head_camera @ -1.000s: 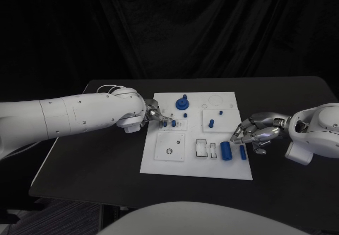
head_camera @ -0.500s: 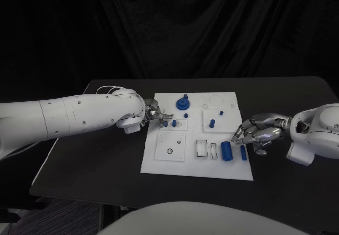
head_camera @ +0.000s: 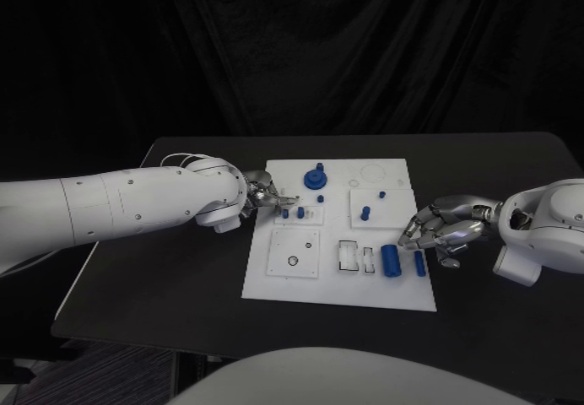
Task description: Assemble the parts on the task board
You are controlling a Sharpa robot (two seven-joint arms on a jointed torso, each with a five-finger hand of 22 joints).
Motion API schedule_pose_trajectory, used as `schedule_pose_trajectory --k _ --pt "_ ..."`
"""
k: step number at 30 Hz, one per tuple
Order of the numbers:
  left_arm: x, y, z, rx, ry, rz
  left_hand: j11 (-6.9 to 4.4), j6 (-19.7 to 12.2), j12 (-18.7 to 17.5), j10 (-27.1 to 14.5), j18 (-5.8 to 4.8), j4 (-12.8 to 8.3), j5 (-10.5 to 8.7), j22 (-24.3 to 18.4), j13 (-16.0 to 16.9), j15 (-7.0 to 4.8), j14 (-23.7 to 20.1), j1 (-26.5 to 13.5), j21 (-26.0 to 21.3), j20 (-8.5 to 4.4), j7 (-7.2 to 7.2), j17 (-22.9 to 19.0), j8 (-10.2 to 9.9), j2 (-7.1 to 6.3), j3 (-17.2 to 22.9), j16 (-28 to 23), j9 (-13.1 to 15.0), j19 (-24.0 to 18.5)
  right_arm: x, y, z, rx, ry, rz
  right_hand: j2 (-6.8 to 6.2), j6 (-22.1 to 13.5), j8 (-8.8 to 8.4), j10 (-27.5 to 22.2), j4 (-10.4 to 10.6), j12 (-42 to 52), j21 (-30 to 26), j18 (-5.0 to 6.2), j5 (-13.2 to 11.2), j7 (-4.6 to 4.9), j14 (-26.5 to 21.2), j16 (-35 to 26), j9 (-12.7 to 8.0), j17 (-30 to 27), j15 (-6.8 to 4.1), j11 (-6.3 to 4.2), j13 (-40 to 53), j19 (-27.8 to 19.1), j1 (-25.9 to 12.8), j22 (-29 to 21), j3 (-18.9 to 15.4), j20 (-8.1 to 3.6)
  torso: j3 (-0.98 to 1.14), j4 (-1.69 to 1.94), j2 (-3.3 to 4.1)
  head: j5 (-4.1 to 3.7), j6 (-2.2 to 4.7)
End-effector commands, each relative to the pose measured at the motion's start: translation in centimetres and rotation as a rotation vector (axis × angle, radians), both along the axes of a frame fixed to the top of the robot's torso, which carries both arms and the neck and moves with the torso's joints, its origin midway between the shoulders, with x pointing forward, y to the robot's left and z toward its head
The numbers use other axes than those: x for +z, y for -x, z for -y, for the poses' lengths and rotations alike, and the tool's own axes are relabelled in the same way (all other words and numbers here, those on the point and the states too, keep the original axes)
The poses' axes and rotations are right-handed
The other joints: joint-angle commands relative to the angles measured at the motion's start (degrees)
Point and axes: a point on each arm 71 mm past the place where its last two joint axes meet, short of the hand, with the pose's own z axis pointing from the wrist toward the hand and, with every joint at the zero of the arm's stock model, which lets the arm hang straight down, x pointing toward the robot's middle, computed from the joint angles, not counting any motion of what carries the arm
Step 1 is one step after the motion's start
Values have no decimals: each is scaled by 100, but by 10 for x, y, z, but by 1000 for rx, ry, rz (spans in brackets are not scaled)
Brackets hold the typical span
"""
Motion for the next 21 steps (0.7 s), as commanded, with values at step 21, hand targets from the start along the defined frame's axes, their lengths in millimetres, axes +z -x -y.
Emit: schedule_pose_trajectory --k 21 --pt "10 21 -3 -52 -57 73 -20 -132 21 614 10 24 -36 856 1505 -34 595 527 70 -22 -3 1509 73 -198 -150 -7 -111 35 -2 1 2 -4 19 -18 33 47 -39 -34 27 -34 -29 100 58 8 -36 -24 -7 -3 17 1 -8 -23 -8 -4 40 4 1 3 3 -12 1"
